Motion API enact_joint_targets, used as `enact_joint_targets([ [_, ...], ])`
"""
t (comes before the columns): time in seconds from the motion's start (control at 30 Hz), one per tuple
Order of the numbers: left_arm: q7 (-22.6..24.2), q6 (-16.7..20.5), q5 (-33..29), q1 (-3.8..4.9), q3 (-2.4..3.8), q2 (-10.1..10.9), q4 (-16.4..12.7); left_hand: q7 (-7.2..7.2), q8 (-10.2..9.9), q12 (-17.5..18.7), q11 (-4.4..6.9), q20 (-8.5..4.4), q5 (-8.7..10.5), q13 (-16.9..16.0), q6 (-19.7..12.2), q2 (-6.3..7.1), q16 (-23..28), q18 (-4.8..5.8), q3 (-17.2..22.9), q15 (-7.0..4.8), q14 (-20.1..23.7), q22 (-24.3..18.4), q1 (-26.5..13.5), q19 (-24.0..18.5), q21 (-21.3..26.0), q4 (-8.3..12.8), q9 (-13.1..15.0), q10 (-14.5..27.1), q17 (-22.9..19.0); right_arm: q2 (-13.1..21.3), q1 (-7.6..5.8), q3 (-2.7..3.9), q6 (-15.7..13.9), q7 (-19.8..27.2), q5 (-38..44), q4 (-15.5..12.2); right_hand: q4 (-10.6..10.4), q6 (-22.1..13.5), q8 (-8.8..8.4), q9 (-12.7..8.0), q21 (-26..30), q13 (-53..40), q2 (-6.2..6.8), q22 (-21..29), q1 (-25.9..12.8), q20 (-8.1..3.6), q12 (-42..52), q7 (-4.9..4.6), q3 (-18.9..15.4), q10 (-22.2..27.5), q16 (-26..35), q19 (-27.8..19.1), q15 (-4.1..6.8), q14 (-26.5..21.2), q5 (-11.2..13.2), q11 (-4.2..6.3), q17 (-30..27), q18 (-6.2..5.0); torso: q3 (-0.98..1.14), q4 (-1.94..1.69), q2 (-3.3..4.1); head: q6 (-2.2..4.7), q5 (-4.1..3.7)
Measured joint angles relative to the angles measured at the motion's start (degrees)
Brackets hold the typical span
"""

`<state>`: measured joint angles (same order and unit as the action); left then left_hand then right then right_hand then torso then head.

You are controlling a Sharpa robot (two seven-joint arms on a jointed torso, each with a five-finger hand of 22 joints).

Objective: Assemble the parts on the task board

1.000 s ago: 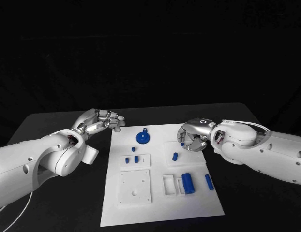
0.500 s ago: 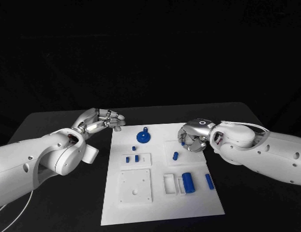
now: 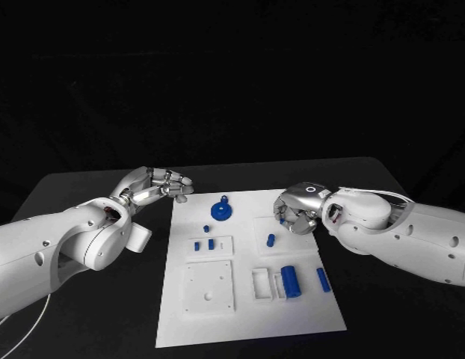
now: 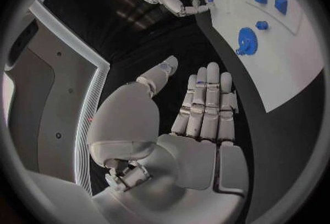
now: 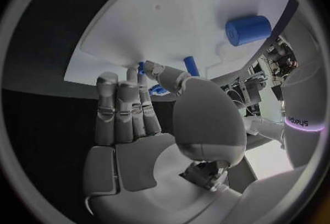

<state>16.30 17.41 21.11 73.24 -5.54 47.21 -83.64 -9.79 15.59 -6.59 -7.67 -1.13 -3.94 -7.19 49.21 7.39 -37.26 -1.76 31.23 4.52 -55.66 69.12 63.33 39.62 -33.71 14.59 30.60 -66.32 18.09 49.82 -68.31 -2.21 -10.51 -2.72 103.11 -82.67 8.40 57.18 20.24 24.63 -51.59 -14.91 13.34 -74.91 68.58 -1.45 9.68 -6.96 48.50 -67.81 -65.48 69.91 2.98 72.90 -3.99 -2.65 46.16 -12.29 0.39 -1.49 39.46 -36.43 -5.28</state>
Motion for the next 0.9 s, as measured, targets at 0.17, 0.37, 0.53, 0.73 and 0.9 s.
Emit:
enact_joint_targets([
  [0.17,-0.09,-0.09,-0.01,0.0,0.0,-0.01,0.02,0.0,0.0,0.22,0.0,0.0,0.0,0.0,0.0,0.0,0.22,0.0,0.0,0.0,0.0,0.03,0.0,0.0,0.0,0.0,0.0,0.0,0.12,-0.29,0.16,0.0,-0.46,-0.66,1.12,0.03,0.19,0.41,0.22,-0.01,-0.02,-0.32,-0.11,0.0,0.49,0.01,0.06,-0.01,1.0,-0.54,-0.3,0.0,0.01,0.01,0.23,0.29,-0.07,0.0,0.0,0.0,0.0,-0.08,-0.09],
  [0.37,-0.17,-0.18,-0.02,0.0,0.0,-0.02,0.04,0.0,0.0,0.22,0.0,0.0,0.0,0.0,0.0,0.0,0.22,0.0,0.0,-0.01,-0.01,0.09,0.0,0.0,0.01,0.0,0.0,0.0,0.24,-0.83,0.4,0.0,-0.95,-1.32,2.51,-0.15,0.35,0.74,0.39,0.08,-0.06,-0.3,-0.07,0.0,0.53,0.11,-0.27,0.25,1.35,-1.93,-0.31,0.1,0.09,0.1,0.23,0.83,-0.14,0.01,0.0,0.01,0.0,-0.19,-0.14],
  [0.53,-0.2,-0.23,-0.03,0.0,0.0,-0.03,0.04,0.0,0.0,0.22,0.0,0.0,0.0,-0.01,0.0,0.0,0.22,0.0,0.0,-0.01,-0.01,0.09,0.0,0.0,0.23,0.0,0.01,0.0,0.3,-1.11,0.44,-0.06,-1.1,-1.88,3.66,-0.17,0.38,1.04,0.39,0.07,-0.06,-0.28,0.17,-0.04,0.75,0.0,-0.48,0.36,1.64,-2.77,-0.31,0.21,0.09,0.1,0.23,0.76,-0.21,0.01,-0.01,0.0,0.0,-0.24,-0.18],
  [0.73,-0.2,-0.27,-0.04,0.0,0.0,-0.03,0.02,0.0,0.0,0.22,0.0,0.0,0.0,0.04,0.0,0.0,0.44,0.0,0.0,-0.01,-0.01,0.15,0.0,0.0,0.23,0.0,0.01,0.0,0.38,-1.2,0.5,-0.12,-1.25,-2.41,4.78,-0.35,0.36,1.57,0.62,0.07,-0.06,-0.48,0.17,-0.04,0.75,-0.08,-0.49,0.47,1.96,-3.09,-0.31,0.31,0.49,0.1,0.23,1.02,-0.28,0.02,-0.03,0.0,-0.01,-0.29,-0.3],
  [0.9,-0.2,-0.28,-0.04,0.0,0.0,-0.03,0.02,0.0,0.0,0.22,0.0,0.0,0.0,0.04,0.0,0.0,0.44,0.01,0.0,-0.01,-0.01,0.14,0.0,0.0,0.23,0.0,0.01,0.0,0.43,-1.21,0.59,-0.18,-1.52,-2.95,5.75,-0.58,0.18,1.86,0.63,0.07,-0.07,-0.64,0.18,-0.04,0.75,0.01,-0.49,0.64,2.23,-3.58,-0.31,0.41,0.5,0.1,0.24,1.12,-0.41,0.03,-0.03,-0.01,-0.01,-0.32,-0.3],
])
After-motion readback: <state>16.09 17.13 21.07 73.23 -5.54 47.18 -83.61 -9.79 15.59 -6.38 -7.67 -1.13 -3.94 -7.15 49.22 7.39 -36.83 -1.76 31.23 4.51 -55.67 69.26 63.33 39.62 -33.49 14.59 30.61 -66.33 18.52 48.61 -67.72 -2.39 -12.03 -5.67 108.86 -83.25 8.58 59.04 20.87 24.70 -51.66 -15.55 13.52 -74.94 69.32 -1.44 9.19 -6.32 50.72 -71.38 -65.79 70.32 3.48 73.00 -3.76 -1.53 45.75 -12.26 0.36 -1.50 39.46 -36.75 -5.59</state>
